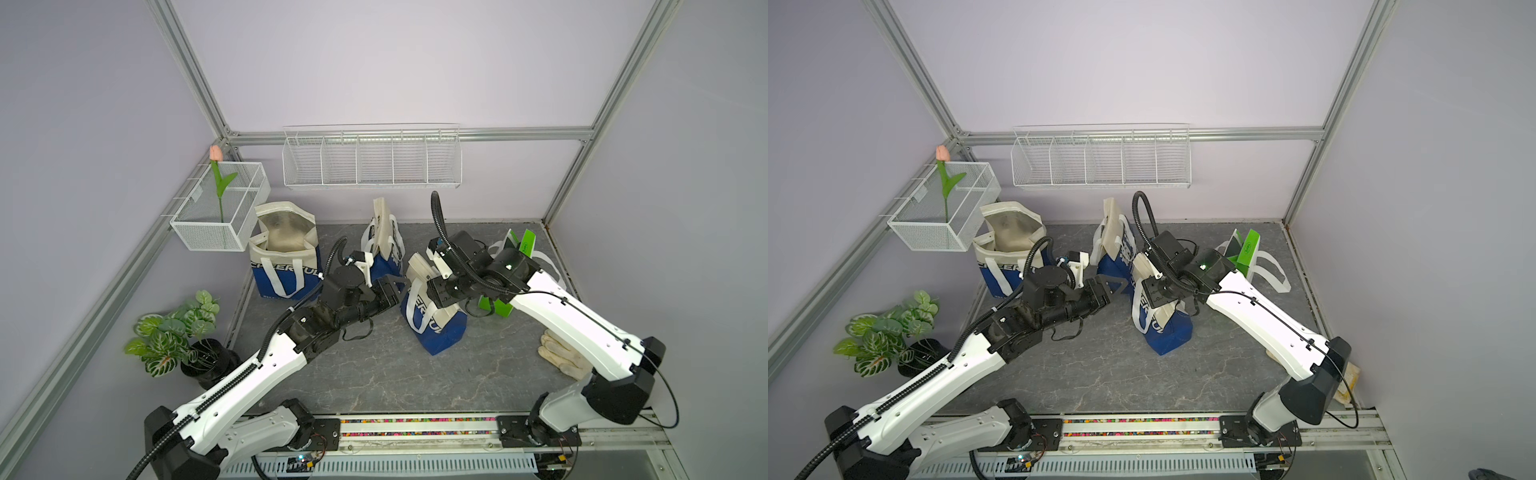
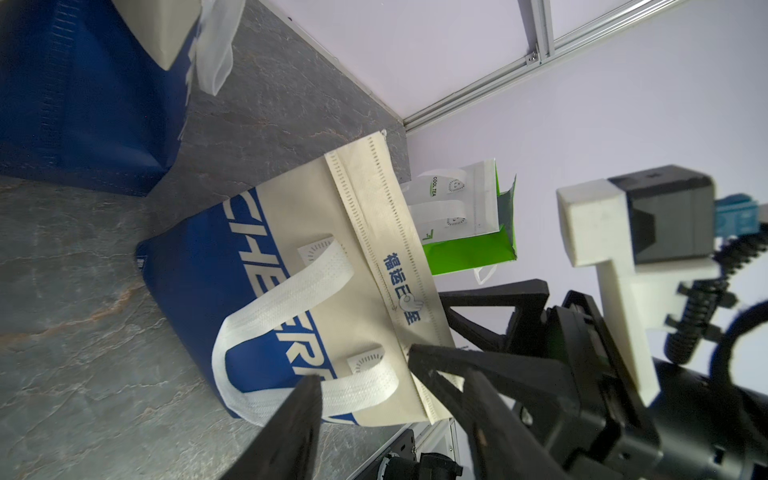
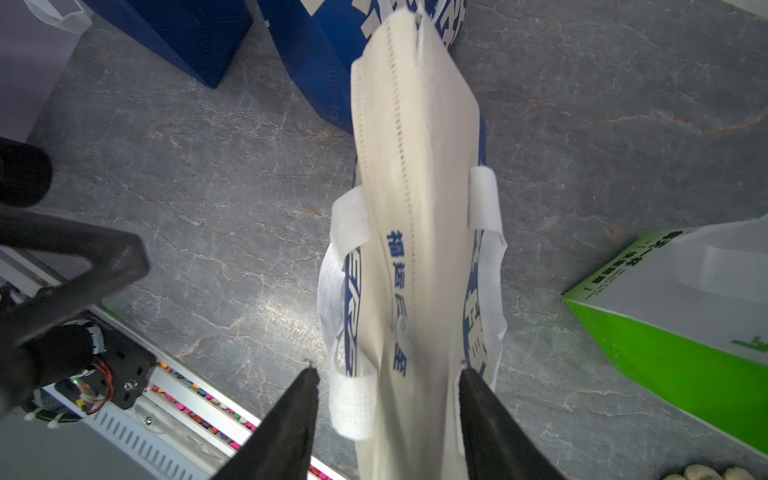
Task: Open the takeout bag
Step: Open the takeout bag at the center of the board.
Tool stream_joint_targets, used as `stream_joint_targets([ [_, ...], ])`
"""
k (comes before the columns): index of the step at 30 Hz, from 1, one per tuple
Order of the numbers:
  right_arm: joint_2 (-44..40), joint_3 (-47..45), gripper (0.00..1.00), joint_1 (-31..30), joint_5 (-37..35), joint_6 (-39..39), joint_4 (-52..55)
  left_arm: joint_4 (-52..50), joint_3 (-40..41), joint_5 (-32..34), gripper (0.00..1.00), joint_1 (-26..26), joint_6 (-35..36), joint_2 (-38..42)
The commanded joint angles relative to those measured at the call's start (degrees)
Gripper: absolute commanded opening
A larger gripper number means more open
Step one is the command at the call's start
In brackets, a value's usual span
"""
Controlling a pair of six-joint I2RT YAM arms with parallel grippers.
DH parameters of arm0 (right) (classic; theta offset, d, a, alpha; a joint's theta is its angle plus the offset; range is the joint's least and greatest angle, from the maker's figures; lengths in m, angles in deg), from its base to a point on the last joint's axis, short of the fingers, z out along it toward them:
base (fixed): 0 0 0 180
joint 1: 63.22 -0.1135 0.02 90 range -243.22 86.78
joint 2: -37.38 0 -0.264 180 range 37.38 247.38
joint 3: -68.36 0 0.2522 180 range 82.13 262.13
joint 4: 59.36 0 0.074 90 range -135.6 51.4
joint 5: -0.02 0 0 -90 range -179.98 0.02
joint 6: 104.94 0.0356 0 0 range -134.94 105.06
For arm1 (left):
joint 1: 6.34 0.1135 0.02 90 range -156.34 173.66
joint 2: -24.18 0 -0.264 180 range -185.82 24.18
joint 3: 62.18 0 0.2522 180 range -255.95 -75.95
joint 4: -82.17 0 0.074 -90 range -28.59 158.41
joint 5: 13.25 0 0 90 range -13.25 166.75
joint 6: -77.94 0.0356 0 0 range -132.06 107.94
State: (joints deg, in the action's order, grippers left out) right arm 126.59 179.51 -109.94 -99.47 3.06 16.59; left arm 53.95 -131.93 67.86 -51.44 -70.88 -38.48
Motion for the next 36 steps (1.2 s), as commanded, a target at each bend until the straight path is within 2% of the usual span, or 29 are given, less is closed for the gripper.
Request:
stream_joint_targets([
  [1, 0.77, 1.44, 0.43, 1.20, 1.16, -1.46, 0.57, 4.87, 0.62, -0.95, 0.57, 0.84, -1.39, -1.88],
  [5, 0.36, 0.39, 0.31, 2.79, 3.07, -1.39, -0.24, 6.89, 0.78, -2.04, 0.57, 3.08, -2.48, -3.71],
  [7, 0.11, -0.50, 0.28, 3.56, 4.59, -1.48, -0.78, 8.66, 1.09, -2.85, 0.57, 4.24, -2.82, -4.47],
  [9, -0.61, -1.90, 0.23, 4.22, 7.35, -1.63, -2.26, 11.39, 1.49, -3.59, 0.57, 4.71, -2.78, -5.20],
  [11, -2.09, -4.03, 0.12, 5.14, 11.74, -1.62, -4.72, 14.04, 1.58, -4.60, 0.57, 4.76, -2.79, -6.62],
  [13, -3.65, -6.17, 0.07, 6.31, 15.59, -1.25, -6.83, 15.77, 1.58, -6.37, 0.58, 4.76, -2.85, -8.32],
  [19, -8.39, -12.48, 0.07, 10.72, 29.66, 0.24, -14.68, 21.49, 3.68, -7.61, 0.62, 4.74, -2.79, -10.11],
  [25, -9.47, -15.94, 0.07, 13.46, 38.79, 1.69, -18.17, 28.23, 5.66, -7.95, 0.63, 4.85, -4.77, -12.02],
  [33, -8.80, -15.81, 0.07, 14.11, 39.91, 1.43, -17.06, 36.84, 7.76, -8.95, 0.59, 4.85, -3.75, -14.14],
  [36, -8.24, -15.50, 0.07, 14.18, 39.23, 1.10, -15.93, 41.47, 9.32, -8.36, 0.49, 4.85, -1.93, -14.56],
])
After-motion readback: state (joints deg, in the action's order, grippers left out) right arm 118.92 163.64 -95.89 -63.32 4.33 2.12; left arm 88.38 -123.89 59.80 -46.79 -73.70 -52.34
